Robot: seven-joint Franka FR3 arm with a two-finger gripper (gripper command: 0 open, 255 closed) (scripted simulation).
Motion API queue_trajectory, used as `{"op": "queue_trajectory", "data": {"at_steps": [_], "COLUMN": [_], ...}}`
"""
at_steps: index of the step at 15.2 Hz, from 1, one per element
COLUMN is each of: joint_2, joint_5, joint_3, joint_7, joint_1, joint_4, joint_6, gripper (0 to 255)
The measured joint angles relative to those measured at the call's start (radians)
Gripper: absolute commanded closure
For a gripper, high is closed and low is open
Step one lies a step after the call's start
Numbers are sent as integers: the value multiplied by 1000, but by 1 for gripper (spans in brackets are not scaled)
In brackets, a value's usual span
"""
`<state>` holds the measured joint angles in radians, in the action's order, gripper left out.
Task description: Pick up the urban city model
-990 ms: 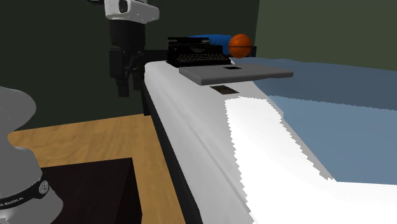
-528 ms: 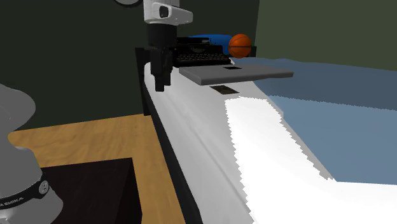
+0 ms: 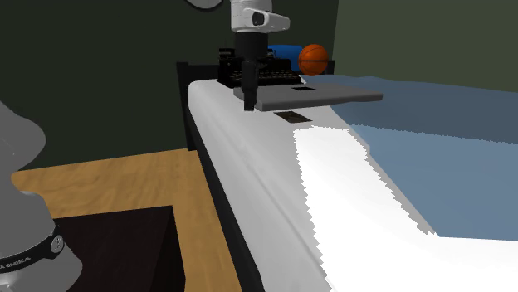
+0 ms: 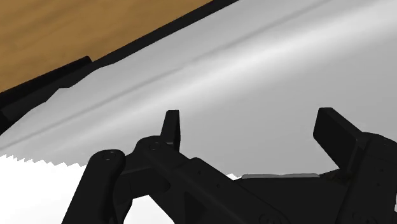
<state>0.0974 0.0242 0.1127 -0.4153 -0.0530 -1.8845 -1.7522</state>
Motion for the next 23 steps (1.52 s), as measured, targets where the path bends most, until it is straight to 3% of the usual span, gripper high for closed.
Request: {"op": "queue_trajectory", "data": {"at_steps": [11,19,20,23], "joint_2": [-436,-450,-448,-446], "joint_5": [34,35,34,34], "joint_3": [35,33,33,34], "joint_7": [-118,-122,-122,-123], "joint_1": [-56,-54,-54,-54], "joint_4": [579,506,500,493], "joint_6": [108,19,14,9], "gripper": [0,0,255,255]}}
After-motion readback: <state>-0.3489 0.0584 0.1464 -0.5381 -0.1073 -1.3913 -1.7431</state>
